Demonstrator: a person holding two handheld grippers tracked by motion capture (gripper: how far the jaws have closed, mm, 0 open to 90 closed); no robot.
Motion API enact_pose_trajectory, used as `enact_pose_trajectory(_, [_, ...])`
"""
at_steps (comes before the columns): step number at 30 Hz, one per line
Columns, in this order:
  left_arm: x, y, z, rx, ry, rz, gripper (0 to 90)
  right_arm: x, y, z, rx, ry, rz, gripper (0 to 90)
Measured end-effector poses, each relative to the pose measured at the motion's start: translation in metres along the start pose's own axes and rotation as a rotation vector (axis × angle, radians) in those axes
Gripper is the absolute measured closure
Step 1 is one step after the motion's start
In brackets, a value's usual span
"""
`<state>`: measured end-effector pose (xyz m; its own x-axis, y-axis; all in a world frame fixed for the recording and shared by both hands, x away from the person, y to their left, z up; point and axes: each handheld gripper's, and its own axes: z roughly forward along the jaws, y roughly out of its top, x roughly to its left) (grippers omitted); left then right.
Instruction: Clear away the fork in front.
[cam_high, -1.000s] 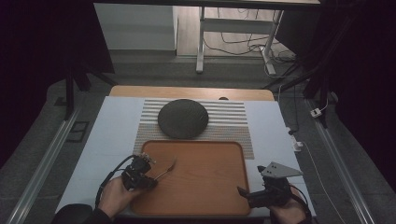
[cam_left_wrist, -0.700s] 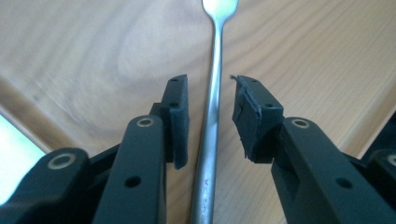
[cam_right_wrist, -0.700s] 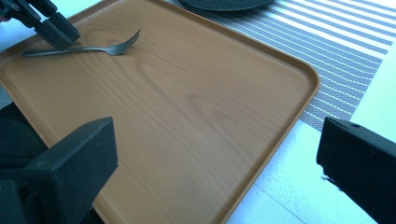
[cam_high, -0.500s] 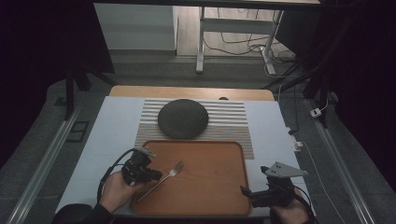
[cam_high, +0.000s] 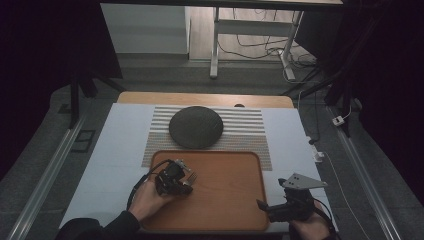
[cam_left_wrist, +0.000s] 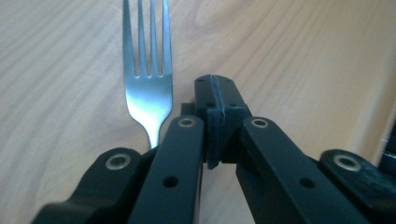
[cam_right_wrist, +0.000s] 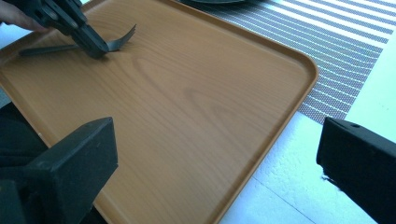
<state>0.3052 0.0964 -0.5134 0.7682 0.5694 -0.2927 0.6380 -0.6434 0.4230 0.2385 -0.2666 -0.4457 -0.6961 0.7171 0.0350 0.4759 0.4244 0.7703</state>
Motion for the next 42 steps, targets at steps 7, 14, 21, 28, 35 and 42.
enact_pose_trajectory(7, [0.004, 0.0, -0.001, -0.022, 0.048, -0.011, 88.6, 0.0, 0.0, 0.001, 0.004, 0.005, 0.003, 0.0])
enact_pose_trajectory(14, [0.014, -0.004, -0.007, -0.02, 0.082, -0.03, 88.6, 0.0, 0.0, 0.001, 0.007, 0.004, -0.002, 0.0])
enact_pose_trajectory(21, [0.035, -0.011, -0.018, -0.018, 0.102, -0.1, 88.6, 0.0, 0.0, 0.001, 0.005, 0.01, 0.002, 0.0])
enact_pose_trajectory(28, [0.053, -0.019, -0.028, -0.021, 0.13, -0.167, 88.5, 0.0, 0.0, 0.001, 0.004, 0.01, 0.002, 0.0])
enact_pose_trajectory(35, [0.066, -0.026, -0.034, -0.036, 0.134, -0.211, 88.4, 0.0, 0.0, 0.001, 0.007, 0.009, 0.001, 0.0])
enact_pose_trajectory(42, [0.074, -0.031, -0.039, -0.04, 0.147, -0.253, 88.0, -0.001, 0.0, 0.001, 0.008, 0.008, 0.004, 0.0])
